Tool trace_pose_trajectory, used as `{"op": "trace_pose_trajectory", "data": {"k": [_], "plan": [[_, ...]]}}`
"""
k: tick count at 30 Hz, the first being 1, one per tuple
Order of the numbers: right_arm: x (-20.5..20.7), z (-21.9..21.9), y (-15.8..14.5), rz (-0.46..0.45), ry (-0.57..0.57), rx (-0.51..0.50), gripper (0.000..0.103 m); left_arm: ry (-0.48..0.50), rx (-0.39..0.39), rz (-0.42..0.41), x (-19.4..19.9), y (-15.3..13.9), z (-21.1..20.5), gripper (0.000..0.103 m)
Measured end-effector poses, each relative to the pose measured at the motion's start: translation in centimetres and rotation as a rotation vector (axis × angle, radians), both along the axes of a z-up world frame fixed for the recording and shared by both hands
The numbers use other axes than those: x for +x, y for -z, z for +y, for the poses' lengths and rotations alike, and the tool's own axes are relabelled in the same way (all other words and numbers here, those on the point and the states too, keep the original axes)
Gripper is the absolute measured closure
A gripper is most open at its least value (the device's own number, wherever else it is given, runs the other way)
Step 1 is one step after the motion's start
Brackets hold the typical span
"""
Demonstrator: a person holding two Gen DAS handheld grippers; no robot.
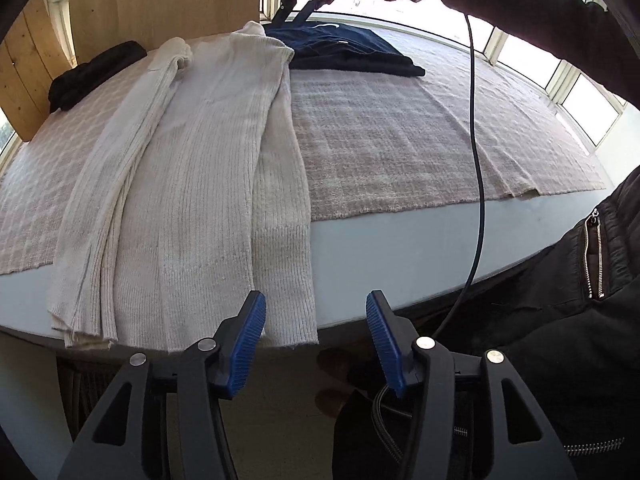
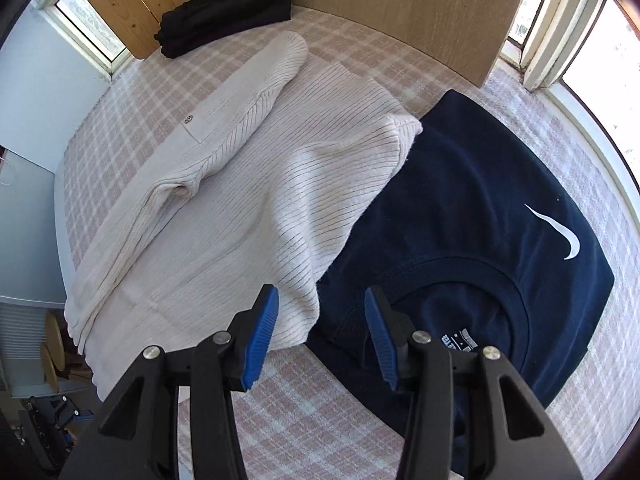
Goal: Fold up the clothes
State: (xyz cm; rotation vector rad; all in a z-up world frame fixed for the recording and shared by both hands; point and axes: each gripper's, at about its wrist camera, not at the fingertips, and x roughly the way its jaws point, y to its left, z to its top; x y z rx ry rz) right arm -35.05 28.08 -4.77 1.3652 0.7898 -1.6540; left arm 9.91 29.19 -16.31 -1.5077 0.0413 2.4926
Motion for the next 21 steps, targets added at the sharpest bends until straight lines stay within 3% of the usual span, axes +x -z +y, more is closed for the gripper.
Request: {"op": "trace_pose_trajectory", "data": {"k": [8, 11, 16, 21], "plan": [[-2.2, 0.6, 0.6, 0.062, 0.028, 0.006, 0.058, 0.045, -0.122, 0.009, 0.3, 0.9, 1.4, 0.051], [-3.7, -0.1, 0.8, 0.027, 0.064, -0.007, 0.058, 0.055, -0.164, 0.004, 0.2, 1.1, 1.9, 0.051], [-4.6, -2.6, 2.6, 0.053, 0.043, 0.054, 0.058, 0.021, -0.165, 0.035, -0.6, 0.4, 1.7, 0.051], [-5.1, -4.6, 3.5, 0.02, 0.045, 0.058, 0.058, -0.024, -0.151, 0.026, -1.1, 0.5, 1.1, 0.05]]}}
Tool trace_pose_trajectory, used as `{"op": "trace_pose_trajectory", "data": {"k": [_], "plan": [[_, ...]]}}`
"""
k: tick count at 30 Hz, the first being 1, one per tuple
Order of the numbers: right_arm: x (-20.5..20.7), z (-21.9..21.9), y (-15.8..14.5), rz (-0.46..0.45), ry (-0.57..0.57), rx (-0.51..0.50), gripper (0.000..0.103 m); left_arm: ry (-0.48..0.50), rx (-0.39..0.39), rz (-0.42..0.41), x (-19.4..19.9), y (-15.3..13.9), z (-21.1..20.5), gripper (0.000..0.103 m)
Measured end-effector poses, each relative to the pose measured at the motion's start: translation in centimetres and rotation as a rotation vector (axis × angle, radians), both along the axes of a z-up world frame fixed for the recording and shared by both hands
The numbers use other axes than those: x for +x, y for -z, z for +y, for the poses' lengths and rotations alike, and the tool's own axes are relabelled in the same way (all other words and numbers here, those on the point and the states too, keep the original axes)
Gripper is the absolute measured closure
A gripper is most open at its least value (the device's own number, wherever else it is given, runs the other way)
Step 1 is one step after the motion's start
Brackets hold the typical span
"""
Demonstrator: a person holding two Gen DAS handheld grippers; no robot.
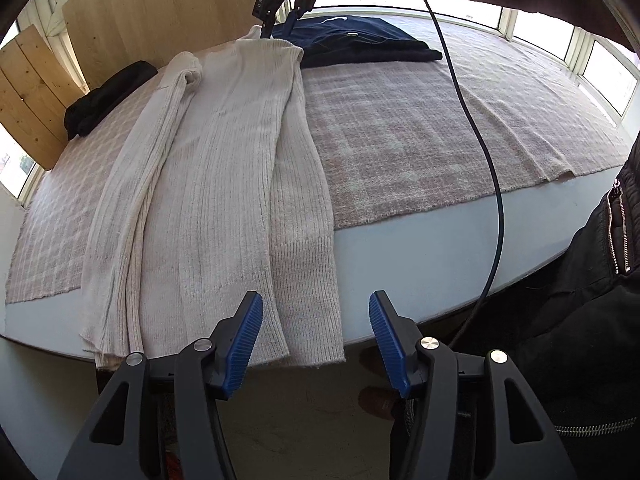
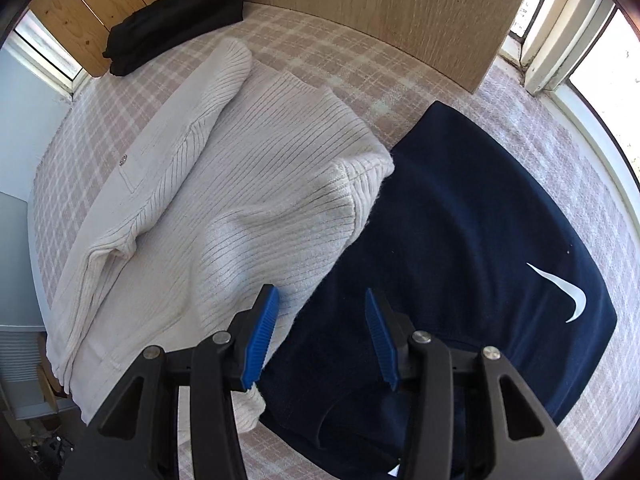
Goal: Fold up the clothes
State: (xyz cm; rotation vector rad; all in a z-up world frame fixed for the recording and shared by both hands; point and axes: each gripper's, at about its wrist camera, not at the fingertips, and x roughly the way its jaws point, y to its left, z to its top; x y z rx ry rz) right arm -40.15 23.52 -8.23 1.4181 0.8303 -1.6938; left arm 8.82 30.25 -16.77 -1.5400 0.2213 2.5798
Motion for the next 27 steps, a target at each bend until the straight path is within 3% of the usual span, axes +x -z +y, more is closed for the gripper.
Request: {"op": "trace_pose_trajectory", "data": {"k": [5, 16, 20, 21, 27], "plan": [[0.2, -1.1, 0.7, -0.003, -0.028, 0.021, 0.058, -0.014, 0.007, 0.001, 0.5, 0.7, 0.0, 0.05], [-0.3, -1.2, 1.7, -0.022, -0.007, 0.039, 0.058, 0.076, -0.021, -0.023, 1.0, 1.9, 1.2, 0.05], [-0.1, -1.4, 1.6, -0.008, -0.014, 0.046, 0.058, -0.006, 0.064, 0.057, 0.7, -0.1, -0.5, 0.049], [-0.1, -1.4, 1.6, -0.009, -0.016, 0.047, 0.058, -0.046, 0.085, 0.069, 0.4, -0.5, -1.4, 0.045], [-0.1, -1.7, 1.9, 0.001, -0.006, 0.062, 0.058, -0.147, 0.062, 0.017, -1.4, 0.6, -3.9, 0.045]]}}
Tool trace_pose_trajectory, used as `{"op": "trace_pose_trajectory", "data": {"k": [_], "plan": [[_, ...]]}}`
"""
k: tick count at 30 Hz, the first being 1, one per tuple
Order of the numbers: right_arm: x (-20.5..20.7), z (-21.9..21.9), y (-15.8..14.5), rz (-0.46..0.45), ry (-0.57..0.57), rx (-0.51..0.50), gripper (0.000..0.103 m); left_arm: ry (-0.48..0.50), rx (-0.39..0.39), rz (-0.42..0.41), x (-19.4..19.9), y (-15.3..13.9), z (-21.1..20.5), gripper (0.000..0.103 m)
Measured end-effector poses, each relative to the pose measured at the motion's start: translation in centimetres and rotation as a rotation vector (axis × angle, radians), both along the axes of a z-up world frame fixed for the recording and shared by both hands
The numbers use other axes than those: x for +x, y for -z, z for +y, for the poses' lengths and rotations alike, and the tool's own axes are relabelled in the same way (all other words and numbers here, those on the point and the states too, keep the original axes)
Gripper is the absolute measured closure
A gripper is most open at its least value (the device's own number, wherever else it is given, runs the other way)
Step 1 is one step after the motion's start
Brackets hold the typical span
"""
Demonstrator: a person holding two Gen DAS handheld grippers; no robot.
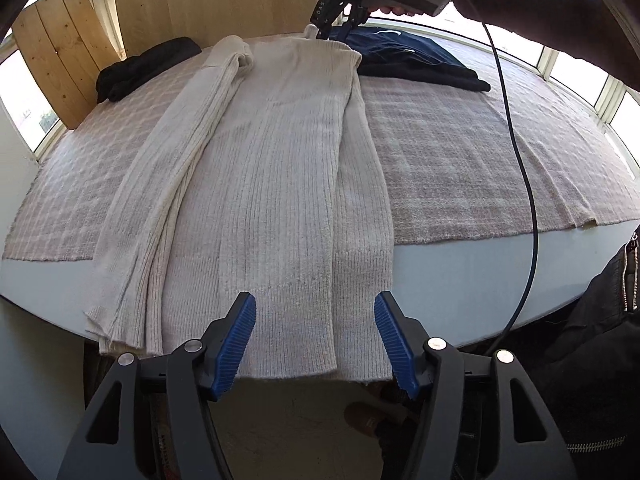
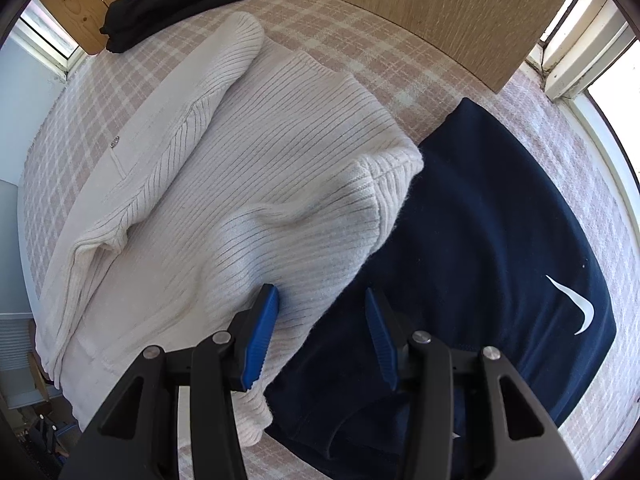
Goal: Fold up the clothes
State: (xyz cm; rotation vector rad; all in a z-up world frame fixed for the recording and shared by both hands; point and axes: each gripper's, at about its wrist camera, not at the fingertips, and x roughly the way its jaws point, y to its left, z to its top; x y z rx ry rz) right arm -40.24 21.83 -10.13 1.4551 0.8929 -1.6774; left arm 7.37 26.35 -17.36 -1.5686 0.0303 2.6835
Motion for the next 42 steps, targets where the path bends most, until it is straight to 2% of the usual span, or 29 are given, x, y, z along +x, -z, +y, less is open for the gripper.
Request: {"op": "trace_pose_trajectory", "data": {"k": [3, 8, 11, 14, 16, 18, 20, 22, 25, 29, 31, 34, 36, 40, 42], "plan": [[0.2, -0.1, 0.1, 0.014, -0.015, 0.008, 0.058, 0.004, 0.012, -0.033, -0.3, 0.8, -0.3, 0.055], [-0.3, -0.1, 0.3, 0.005, 0.018, 0.007, 0.058, 0.031, 0.004, -0.062, -0.4, 1.3, -0.1, 0.055], [-0.5, 0.0, 0.3, 0.009, 0.019, 0.006, 0.058, -0.003, -0.024, -0.069, -0.6, 1.2, -0.5, 0.056], [-0.2, 0.6, -1.5, 0.039, 0.03, -0.039, 0.058, -0.02, 0.006, -0.069, -0.3, 0.8, -0.9, 0.053], [0.7, 1.5, -3.2, 0.037, 0.03, -0.089, 0.058, -0.012, -0.003, -0.07, 0.1, 0.7, -0.7, 0.052], [3.7, 2.2, -4.8, -0.043, -0.024, -0.149, 0.058, 0.014, -0.057, -0.063, 0.1, 0.8, -0.1, 0.052], [7.9, 2.8, -4.8, -0.146, -0.08, -0.167, 0.058, 0.032, -0.096, -0.073, 0.0, 1.1, 0.3, 0.052], [10.6, 4.0, -4.1, -0.237, -0.071, -0.145, 0.058, 0.04, -0.074, -0.066, 0.0, 1.1, 0.4, 0.052], [11.9, 5.2, -2.5, -0.349, 0.014, -0.141, 0.059, 0.062, -0.098, -0.068, -0.3, 1.5, 1.0, 0.052], [11.9, 5.6, -1.6, -0.309, 0.073, -0.118, 0.059, 0.066, -0.089, -0.079, -0.4, 1.3, 1.1, 0.051], [11.7, 5.4, -1.1, -0.298, 0.096, -0.115, 0.059, 0.067, -0.081, -0.088, -0.5, 1.4, 0.9, 0.046], [11.6, 4.7, 0.0, -0.276, 0.112, -0.077, 0.059, 0.061, -0.083, -0.09, -0.5, 1.5, 0.8, 0.037], [11.7, 4.3, 0.7, -0.26, 0.117, -0.057, 0.059, 0.041, -0.054, -0.106, -0.6, 1.8, 0.2, 0.024], [12.7, 3.6, 1.0, -0.215, 0.095, -0.033, 0.059, 0.038, -0.034, -0.096, -0.4, 1.8, -0.1, 0.025], [13.3, 3.2, 0.9, -0.18, 0.073, -0.021, 0.059, 0.038, -0.026, -0.084, -0.4, 1.6, -0.2, 0.032]]}}
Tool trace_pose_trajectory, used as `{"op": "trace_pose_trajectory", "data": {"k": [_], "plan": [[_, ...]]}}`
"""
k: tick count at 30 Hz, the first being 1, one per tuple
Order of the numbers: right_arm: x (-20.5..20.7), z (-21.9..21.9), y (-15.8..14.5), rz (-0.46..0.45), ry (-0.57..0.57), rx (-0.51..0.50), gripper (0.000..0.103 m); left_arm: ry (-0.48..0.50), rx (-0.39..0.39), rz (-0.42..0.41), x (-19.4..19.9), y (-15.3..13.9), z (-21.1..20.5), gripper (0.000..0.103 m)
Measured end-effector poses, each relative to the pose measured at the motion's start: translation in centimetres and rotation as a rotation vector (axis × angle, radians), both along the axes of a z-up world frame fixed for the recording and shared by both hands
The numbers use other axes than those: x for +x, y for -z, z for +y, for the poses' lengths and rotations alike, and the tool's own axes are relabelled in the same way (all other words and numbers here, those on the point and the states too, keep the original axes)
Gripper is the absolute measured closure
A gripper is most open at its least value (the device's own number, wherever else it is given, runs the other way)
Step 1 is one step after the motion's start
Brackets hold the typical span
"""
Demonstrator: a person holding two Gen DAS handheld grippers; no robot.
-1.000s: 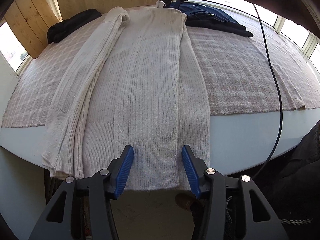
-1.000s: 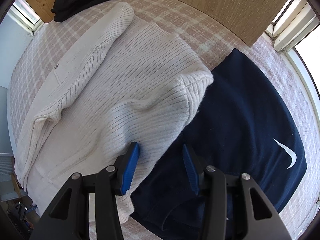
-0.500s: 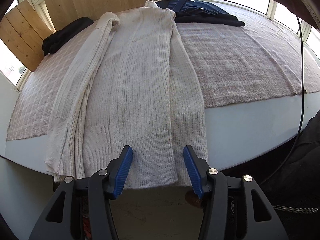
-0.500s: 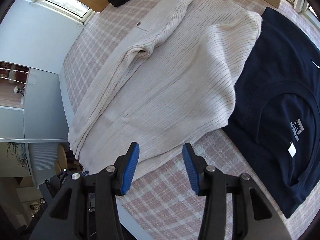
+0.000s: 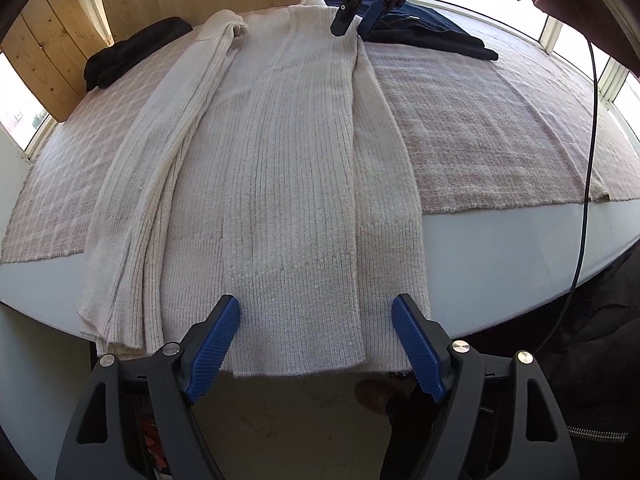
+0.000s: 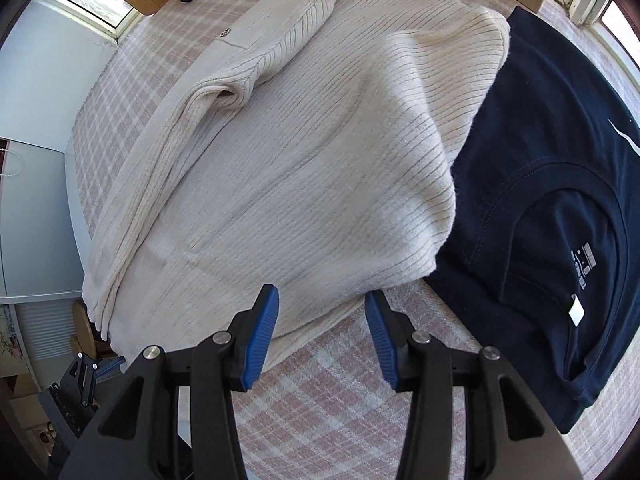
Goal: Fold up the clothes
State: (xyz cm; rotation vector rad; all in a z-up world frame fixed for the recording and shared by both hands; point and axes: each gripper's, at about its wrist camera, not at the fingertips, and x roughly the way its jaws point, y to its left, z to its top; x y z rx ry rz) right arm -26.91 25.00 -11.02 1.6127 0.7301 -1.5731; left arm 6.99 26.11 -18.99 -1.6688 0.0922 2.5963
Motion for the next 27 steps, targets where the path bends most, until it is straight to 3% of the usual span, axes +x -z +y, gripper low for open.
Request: {"op": "trace_pose_trajectory", "data": {"k": [1, 3, 5, 7, 11, 16, 22, 24, 27], "plan": [[0.3, -0.2, 0.0, 0.009, -0.009, 0.005, 0.059, -0.005, 0.004, 0.012, 0.2, -0.2, -0.1, 0.036], [0.7, -0.5, 0.1, 0.011, -0.017, 0.015, 0.059, -0.029, 0.015, 0.022, 0.2, -0.5, -0.9, 0.065], [0.9, -0.7, 0.2, 0.015, -0.013, 0.016, 0.059, -0.042, 0.039, 0.025, 0.2, -0.6, -1.9, 0.079], [1.0, -0.9, 0.4, 0.015, -0.006, 0.017, 0.059, -0.037, 0.061, 0.019, 0.2, -0.5, -2.4, 0.08], [1.1, -1.0, 0.7, 0.012, 0.002, 0.018, 0.059, 0.01, 0.01, 0.021, 0.3, -0.4, -2.0, 0.081], [1.0, -0.8, 0.8, -0.015, 0.033, -0.005, 0.066, 0.03, -0.02, 0.069, 1.4, -1.2, -0.9, 0.082], [1.2, -1.0, 1.8, -0.034, 0.046, 0.016, 0.066, 0.062, -0.018, 0.097, 1.0, -1.8, 0.0, 0.083], [1.2, -1.1, 2.0, -0.045, 0.054, 0.015, 0.066, 0.065, 0.0, 0.097, 1.1, -2.1, -0.2, 0.09], [0.7, -1.2, 2.1, -0.066, 0.092, -0.001, 0.066, 0.067, 0.012, 0.102, 1.2, -2.5, -0.8, 0.09]]}}
